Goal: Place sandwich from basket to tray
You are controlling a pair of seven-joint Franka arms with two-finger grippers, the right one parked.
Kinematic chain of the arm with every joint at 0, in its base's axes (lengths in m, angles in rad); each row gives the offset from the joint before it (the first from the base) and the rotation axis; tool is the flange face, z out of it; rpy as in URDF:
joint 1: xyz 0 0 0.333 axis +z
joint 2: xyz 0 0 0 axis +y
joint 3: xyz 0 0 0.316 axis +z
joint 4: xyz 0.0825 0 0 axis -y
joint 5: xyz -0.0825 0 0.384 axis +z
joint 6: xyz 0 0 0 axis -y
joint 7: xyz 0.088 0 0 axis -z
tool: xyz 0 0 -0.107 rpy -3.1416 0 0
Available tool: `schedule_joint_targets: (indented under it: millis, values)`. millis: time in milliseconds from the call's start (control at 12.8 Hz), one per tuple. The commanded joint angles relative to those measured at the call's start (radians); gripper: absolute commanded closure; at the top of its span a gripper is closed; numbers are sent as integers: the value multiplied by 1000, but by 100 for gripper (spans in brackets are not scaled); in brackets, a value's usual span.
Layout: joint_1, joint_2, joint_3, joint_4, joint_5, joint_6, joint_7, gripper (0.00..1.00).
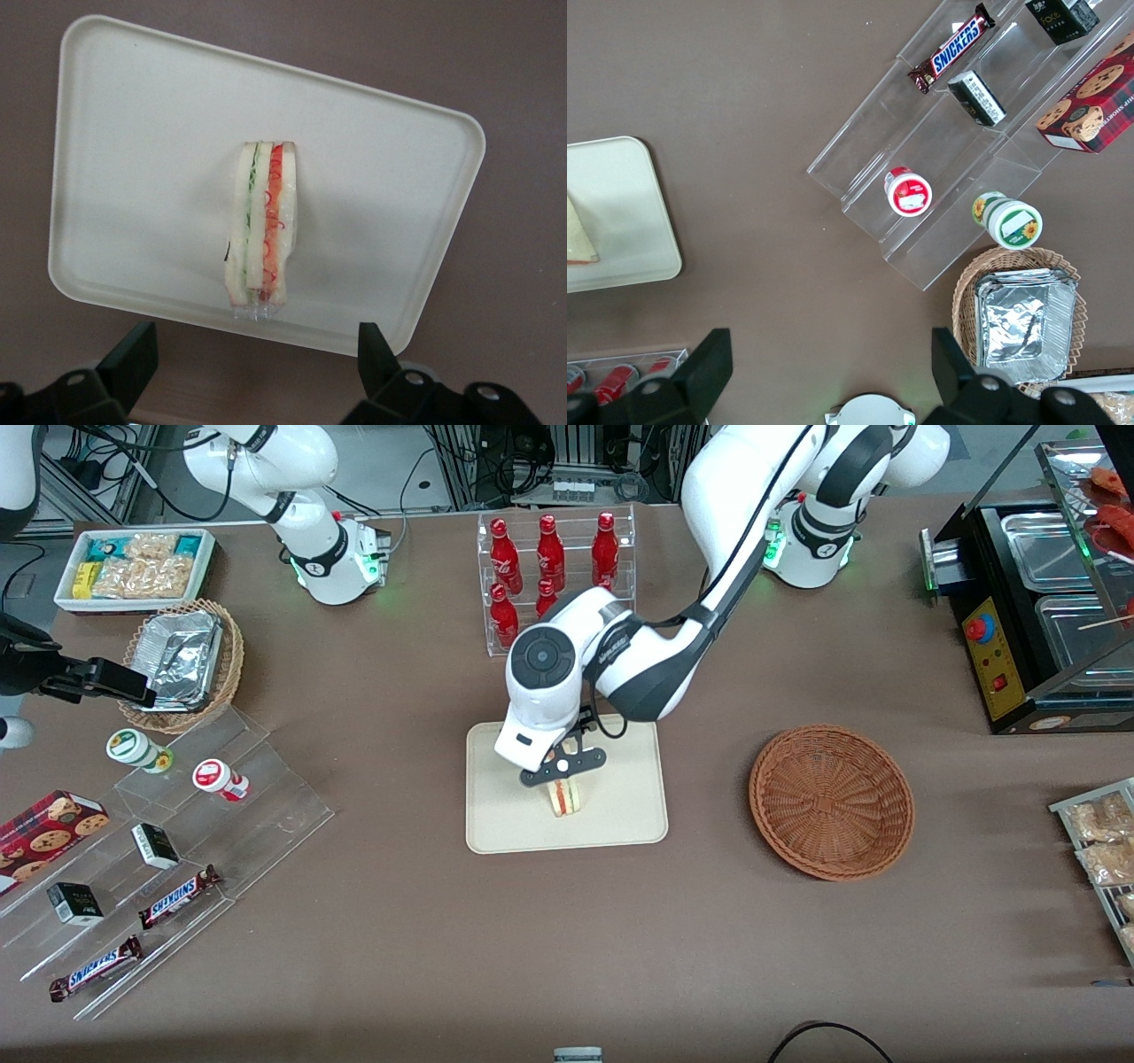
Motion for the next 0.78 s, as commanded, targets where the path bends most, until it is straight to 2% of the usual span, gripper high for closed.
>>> schedule_joint_targets:
  millis: [0, 234, 312, 391, 703]
  values:
    - [93, -57, -10, -16, -50, -36, 112, 0]
    - [155, -103, -3, -23, -25, -164, 282, 0]
    - [158, -114, -2, -28, 33, -192, 333, 0]
    - [181, -143, -2, -43, 51, -241, 355, 0]
    - [345, -337, -5, -285, 45, -225, 623, 0]
